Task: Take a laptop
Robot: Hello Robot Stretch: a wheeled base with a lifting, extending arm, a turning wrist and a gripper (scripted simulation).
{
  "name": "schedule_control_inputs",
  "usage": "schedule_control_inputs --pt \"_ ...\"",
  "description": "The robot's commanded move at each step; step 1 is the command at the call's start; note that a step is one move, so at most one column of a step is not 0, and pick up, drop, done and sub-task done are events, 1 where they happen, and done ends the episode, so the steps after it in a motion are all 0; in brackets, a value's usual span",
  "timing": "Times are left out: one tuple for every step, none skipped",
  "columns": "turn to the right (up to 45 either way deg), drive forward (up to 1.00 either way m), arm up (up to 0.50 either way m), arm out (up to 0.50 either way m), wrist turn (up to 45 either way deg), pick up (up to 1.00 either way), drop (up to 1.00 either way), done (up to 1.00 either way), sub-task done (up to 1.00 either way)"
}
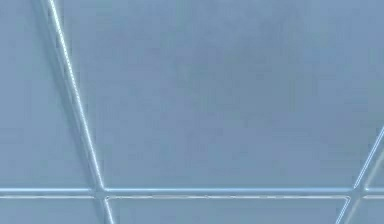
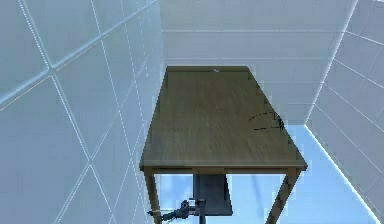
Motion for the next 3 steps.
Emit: schedule_control_inputs --pt "0.0 0.0 0.0 0.0 45.0 0.0 0.0 0.0 0.0" --pt "0.0 0.0 0.0 0.0 45.0 0.0 0.0 0.0 0.0" --pt "0.0 0.0 0.0 0.0 9.0 0.0 0.0 0.0 0.0"
